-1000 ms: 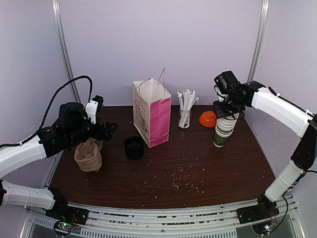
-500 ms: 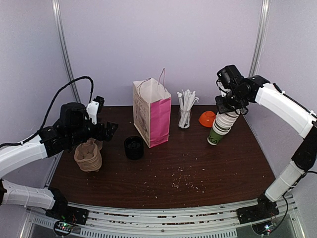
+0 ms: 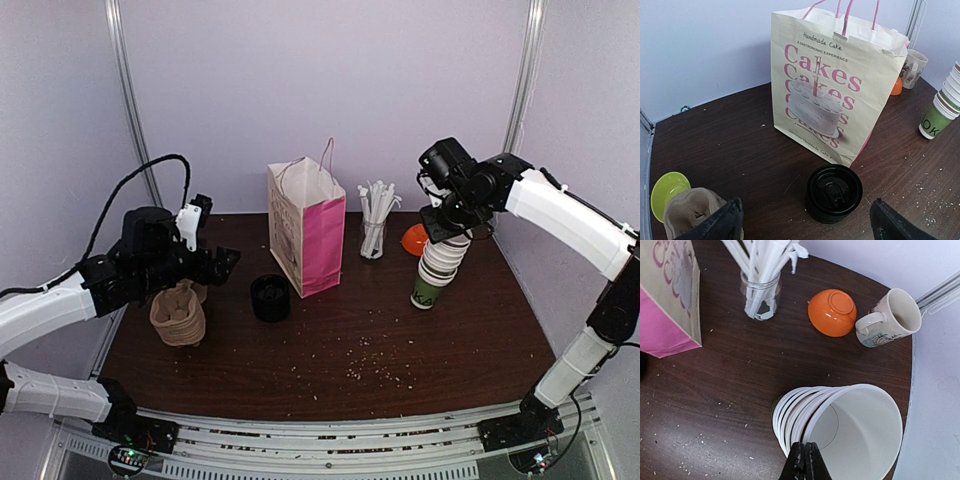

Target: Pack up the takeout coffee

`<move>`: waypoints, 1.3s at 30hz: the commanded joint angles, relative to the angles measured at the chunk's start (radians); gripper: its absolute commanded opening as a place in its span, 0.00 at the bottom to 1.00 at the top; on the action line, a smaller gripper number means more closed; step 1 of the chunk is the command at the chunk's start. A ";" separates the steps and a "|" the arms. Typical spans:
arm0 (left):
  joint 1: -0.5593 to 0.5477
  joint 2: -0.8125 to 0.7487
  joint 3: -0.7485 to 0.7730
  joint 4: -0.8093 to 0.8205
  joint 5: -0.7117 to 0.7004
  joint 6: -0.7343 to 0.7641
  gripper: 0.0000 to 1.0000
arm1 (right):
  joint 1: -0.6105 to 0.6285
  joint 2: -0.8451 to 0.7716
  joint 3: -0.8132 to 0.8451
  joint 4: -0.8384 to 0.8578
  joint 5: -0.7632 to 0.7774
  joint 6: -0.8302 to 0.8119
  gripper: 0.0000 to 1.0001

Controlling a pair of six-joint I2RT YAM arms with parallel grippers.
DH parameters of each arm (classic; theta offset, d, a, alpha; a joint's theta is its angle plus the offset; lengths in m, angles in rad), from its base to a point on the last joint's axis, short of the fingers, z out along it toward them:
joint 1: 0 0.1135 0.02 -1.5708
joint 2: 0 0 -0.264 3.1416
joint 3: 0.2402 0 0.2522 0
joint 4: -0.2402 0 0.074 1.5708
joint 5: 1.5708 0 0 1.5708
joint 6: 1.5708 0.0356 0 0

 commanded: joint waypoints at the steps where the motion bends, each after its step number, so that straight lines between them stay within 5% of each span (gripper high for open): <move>1: 0.003 0.012 -0.001 0.055 0.089 -0.029 0.91 | 0.060 -0.015 0.030 -0.056 -0.004 -0.021 0.00; 10: -0.104 0.057 0.053 0.185 0.356 -0.283 0.89 | 0.205 -0.041 -0.050 -0.054 -0.027 -0.015 0.00; 16: -0.247 0.208 0.134 0.244 0.333 -0.396 0.89 | 0.302 -0.067 -0.109 -0.001 -0.030 -0.025 0.00; 39: -0.370 0.694 0.486 0.320 0.432 -0.542 0.88 | 0.350 -0.183 -0.231 0.053 -0.048 0.009 0.00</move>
